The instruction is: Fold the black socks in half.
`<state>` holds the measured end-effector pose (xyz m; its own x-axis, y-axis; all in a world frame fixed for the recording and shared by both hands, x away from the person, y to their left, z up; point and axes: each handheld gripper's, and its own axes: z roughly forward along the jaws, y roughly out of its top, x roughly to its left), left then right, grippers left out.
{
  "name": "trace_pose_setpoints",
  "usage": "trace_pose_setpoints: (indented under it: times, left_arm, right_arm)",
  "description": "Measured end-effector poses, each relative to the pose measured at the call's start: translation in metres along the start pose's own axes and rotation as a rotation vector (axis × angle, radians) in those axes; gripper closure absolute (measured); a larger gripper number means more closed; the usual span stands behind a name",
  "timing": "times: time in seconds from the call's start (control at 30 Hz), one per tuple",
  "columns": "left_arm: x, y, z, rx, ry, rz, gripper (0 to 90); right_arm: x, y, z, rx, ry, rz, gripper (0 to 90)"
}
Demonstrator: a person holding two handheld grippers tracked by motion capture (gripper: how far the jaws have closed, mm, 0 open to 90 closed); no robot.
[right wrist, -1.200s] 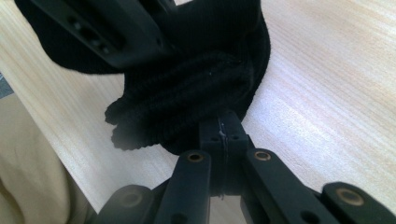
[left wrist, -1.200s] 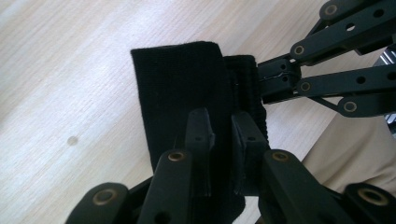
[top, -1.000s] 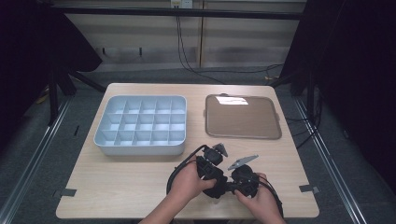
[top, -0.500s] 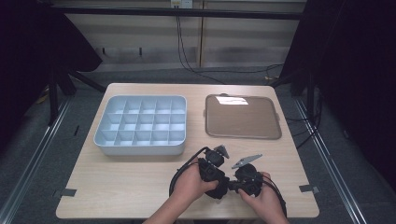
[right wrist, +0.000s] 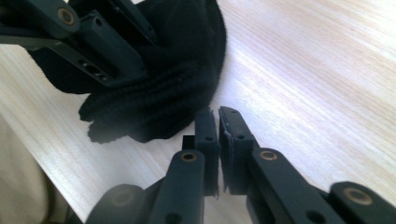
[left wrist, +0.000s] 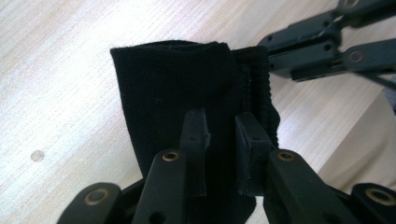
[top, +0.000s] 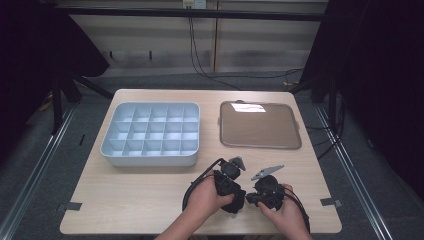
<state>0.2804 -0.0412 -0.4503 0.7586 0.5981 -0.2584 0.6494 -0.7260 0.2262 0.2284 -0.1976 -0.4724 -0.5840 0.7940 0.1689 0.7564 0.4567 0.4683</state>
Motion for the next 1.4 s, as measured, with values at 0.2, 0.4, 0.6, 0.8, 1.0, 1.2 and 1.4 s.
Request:
trace_pose_setpoints:
  times: [0.2,0.4,0.6,0.8,1.0,1.2,1.4]
  left_arm:
    - [-0.003,0.000,-0.001,0.027,0.073,0.036,77.8]
    - [0.007,-0.002,-0.005,0.043,0.091,0.011,77.8]
    - [0.019,-0.010,-0.010,0.039,0.083,-0.021,77.7]
    - [0.031,-0.015,-0.016,0.059,0.105,-0.032,77.7]
    - [0.041,-0.020,-0.020,0.062,0.129,-0.062,77.6]
    - [0.052,-0.022,-0.023,0.070,0.147,-0.089,77.7]
    - [0.055,-0.023,-0.024,0.069,0.156,-0.092,76.9]
  right_arm:
    - [-0.009,-0.004,-0.004,-0.042,-0.056,0.033,64.8]
    - [-0.018,-0.009,-0.005,-0.086,-0.089,0.071,52.0]
    - [-0.026,-0.014,0.001,-0.147,-0.093,0.083,39.2]
    - [-0.030,-0.016,0.010,-0.202,-0.124,0.065,29.2]
    - [-0.032,-0.017,0.014,-0.221,-0.171,0.039,25.0]
    - [-0.034,-0.019,0.017,-0.241,-0.199,0.032,20.1]
    - [-0.035,-0.021,0.020,-0.265,-0.209,0.030,15.0]
